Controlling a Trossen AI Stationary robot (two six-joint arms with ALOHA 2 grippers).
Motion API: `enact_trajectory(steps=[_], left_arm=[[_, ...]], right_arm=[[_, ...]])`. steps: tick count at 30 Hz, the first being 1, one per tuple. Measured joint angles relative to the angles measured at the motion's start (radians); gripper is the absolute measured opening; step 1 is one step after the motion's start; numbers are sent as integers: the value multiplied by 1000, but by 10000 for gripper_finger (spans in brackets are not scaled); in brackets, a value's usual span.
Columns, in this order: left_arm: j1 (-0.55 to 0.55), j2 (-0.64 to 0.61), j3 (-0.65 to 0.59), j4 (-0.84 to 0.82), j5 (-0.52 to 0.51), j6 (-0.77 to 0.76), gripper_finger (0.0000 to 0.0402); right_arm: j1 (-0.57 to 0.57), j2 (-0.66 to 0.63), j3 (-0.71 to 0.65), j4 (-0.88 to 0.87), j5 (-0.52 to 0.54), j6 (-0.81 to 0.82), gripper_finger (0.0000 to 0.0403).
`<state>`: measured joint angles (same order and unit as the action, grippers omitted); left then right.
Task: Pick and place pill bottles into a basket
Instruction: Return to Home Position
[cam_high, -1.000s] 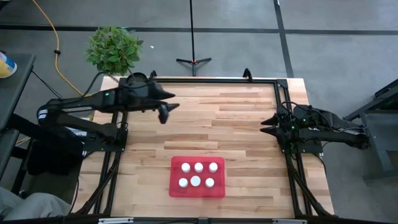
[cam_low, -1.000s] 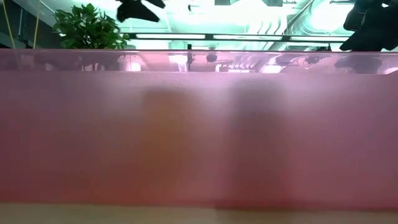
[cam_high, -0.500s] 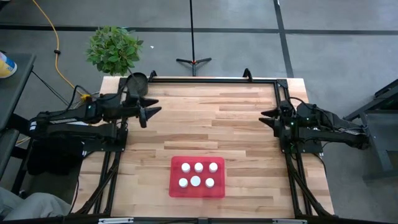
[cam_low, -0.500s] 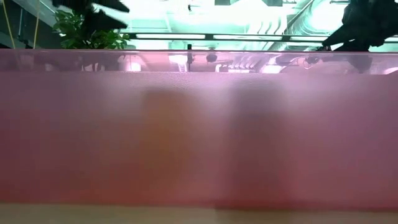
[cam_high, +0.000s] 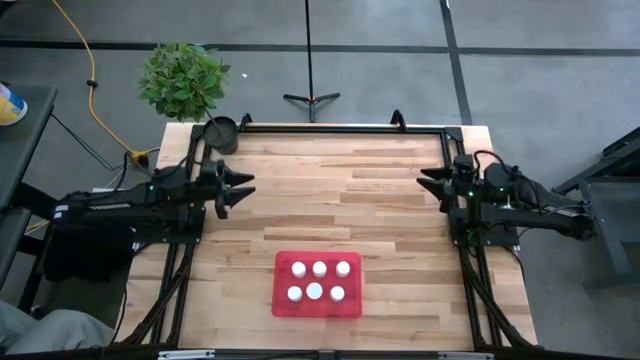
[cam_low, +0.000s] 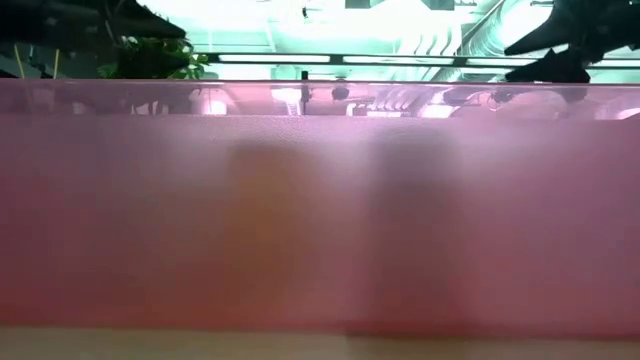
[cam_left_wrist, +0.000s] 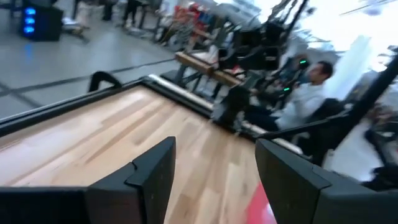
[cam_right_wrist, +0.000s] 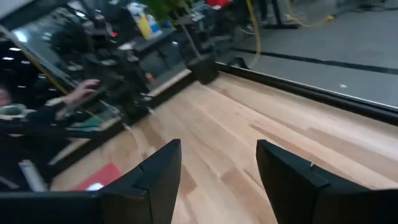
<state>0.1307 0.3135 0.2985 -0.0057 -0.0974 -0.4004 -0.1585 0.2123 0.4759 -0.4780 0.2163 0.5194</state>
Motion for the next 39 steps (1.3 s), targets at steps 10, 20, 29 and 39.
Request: enact_trajectory(steps=[10, 20, 29, 39], left_arm=[[0, -23, -106, 193, 88, -15, 253], [0, -23, -224, 426, 95, -50, 253], [0, -23, -225, 429, 126, -57, 253], [0, -9, -224, 402, 124, -42, 253]], right_arm=[[0, 0, 0, 120, -50, -36, 199], [29, -12, -53, 228, -129, -52, 199], [87, -74, -347, 656, -163, -19, 199], [93, -132, -465, 816, -223, -16, 199]])
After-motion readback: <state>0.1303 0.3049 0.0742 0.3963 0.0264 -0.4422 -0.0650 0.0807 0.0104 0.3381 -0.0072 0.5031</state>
